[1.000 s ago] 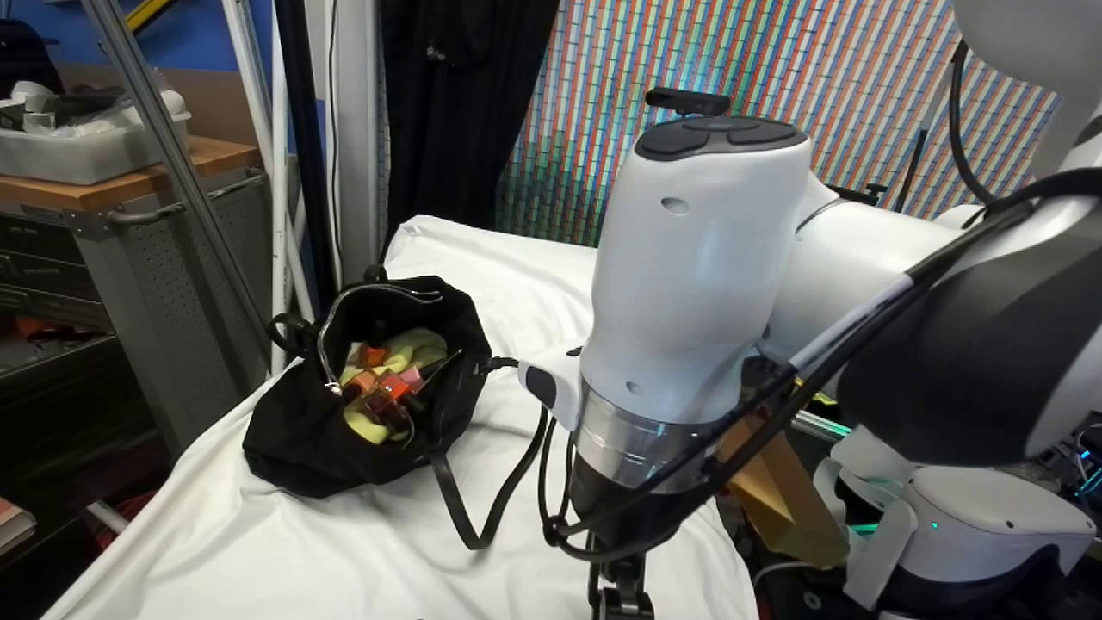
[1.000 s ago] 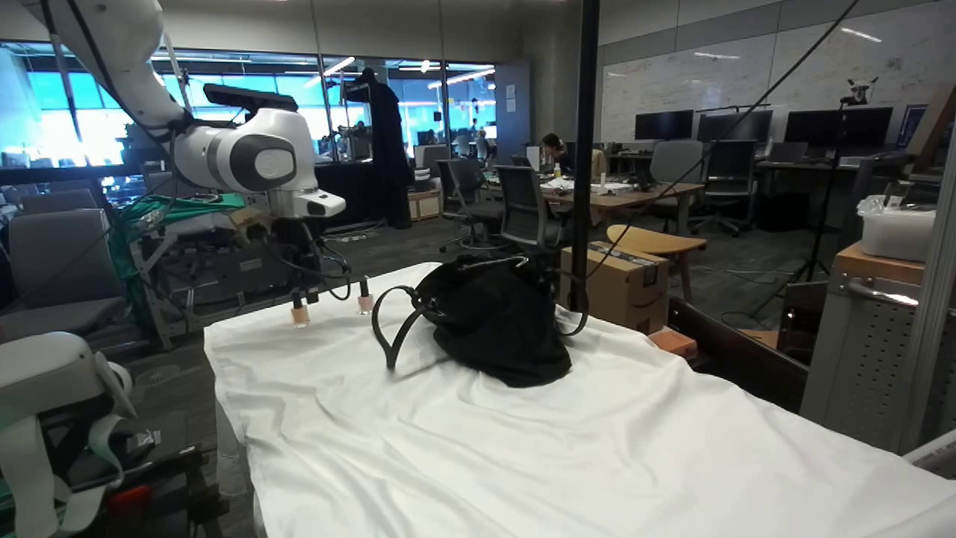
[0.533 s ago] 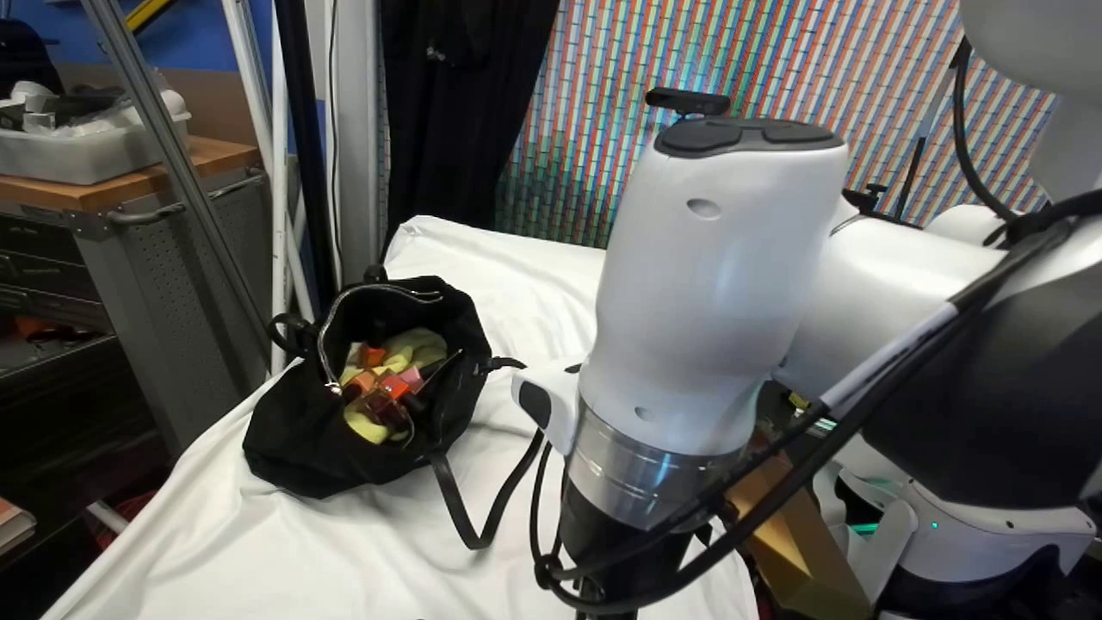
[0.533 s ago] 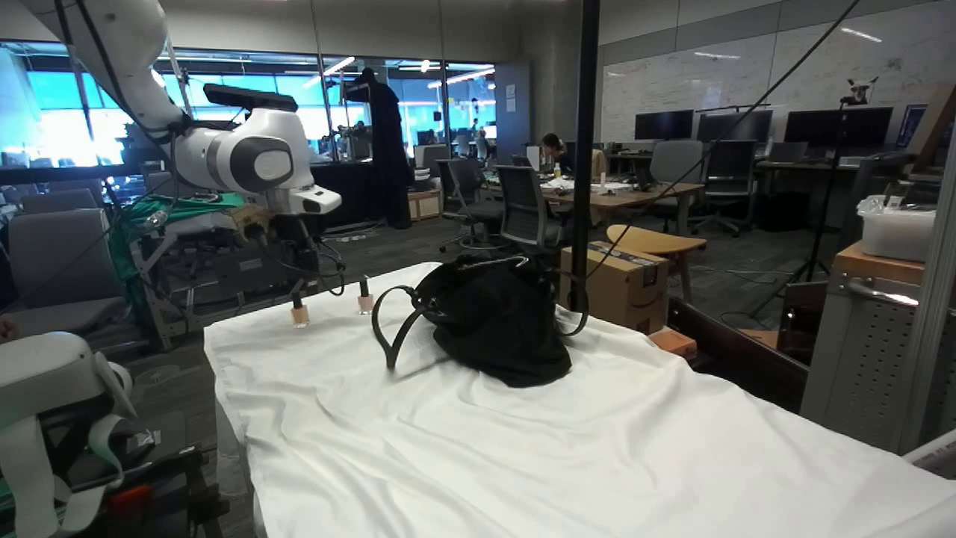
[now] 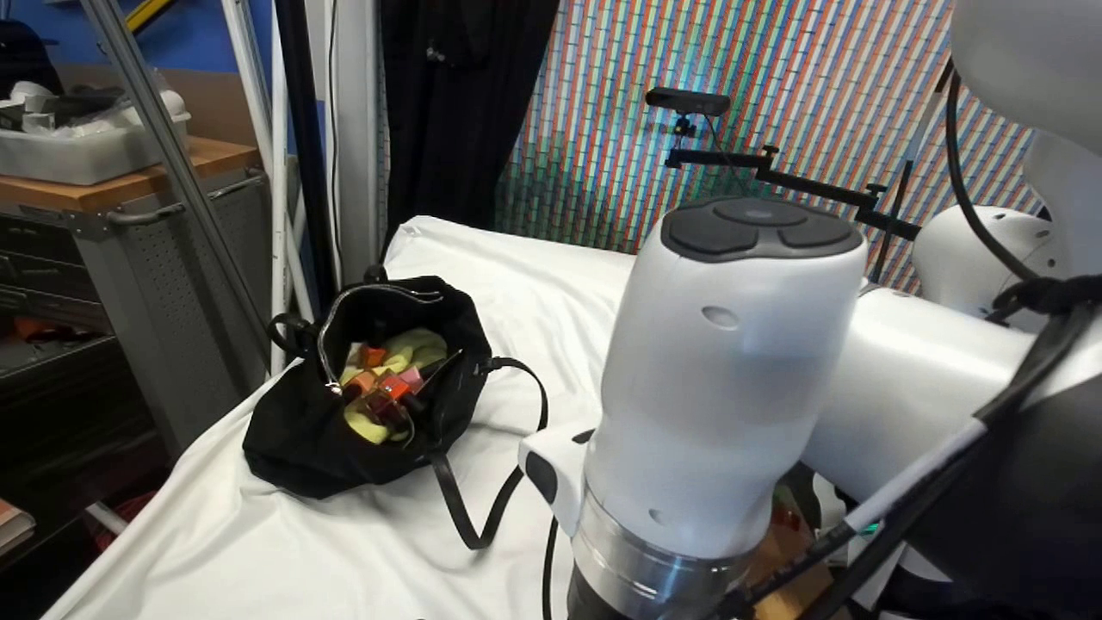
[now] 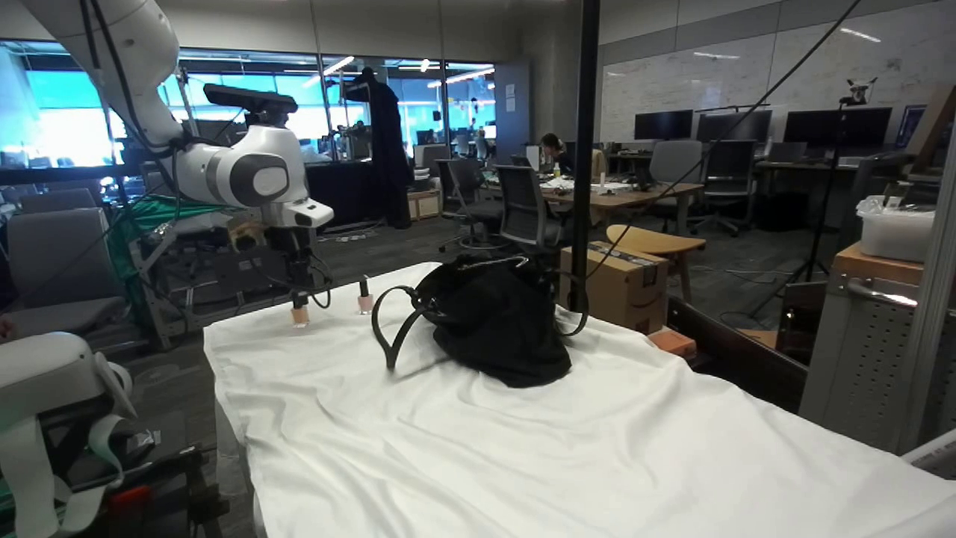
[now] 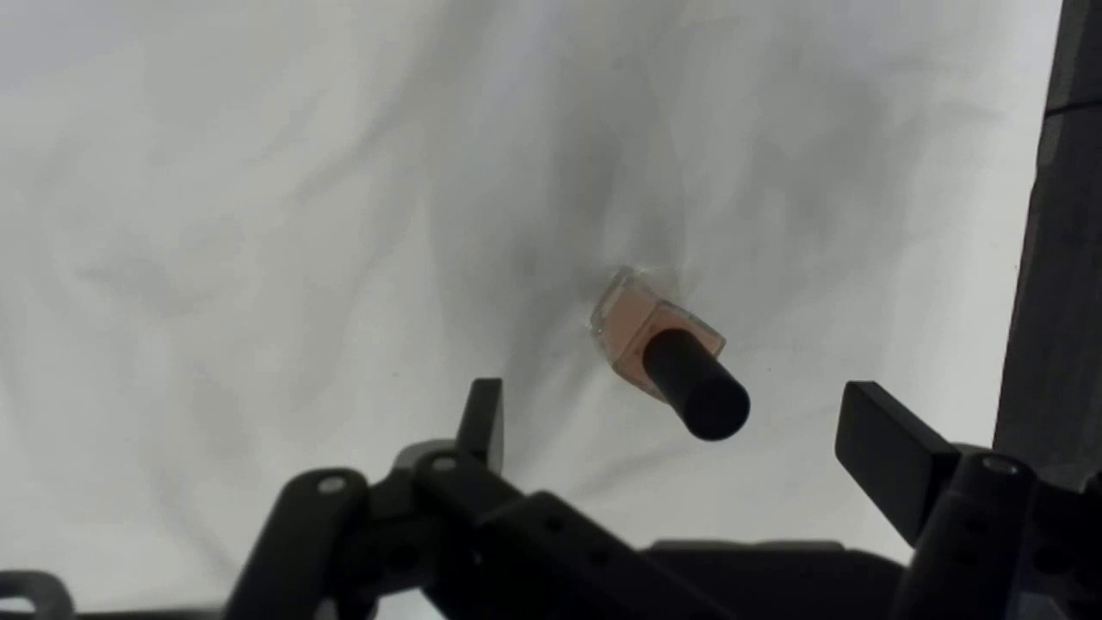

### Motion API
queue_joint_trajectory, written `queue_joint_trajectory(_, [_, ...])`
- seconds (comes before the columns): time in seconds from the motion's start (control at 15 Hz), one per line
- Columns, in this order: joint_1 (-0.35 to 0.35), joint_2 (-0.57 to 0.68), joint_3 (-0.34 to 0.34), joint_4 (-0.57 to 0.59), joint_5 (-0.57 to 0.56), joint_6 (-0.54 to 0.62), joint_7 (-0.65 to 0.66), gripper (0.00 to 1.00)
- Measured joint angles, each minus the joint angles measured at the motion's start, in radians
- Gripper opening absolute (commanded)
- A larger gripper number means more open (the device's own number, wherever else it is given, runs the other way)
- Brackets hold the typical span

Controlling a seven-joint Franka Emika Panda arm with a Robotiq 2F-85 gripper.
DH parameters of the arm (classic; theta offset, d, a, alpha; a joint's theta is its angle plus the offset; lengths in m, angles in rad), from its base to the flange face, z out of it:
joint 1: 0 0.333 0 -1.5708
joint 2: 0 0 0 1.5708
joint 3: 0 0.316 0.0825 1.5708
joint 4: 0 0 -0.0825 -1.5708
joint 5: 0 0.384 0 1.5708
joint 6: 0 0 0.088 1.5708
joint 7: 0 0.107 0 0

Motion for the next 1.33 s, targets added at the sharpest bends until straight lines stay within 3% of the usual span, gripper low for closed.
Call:
queue_joint_trajectory(0.6, [0.034,0.089,-0.022,0.038,-0.007,0.012,0.023,1.0])
queue_joint_trajectory(1.33, [0.087,0.147,-0.093,0.087,-0.076,0.013,0.044,1.0])
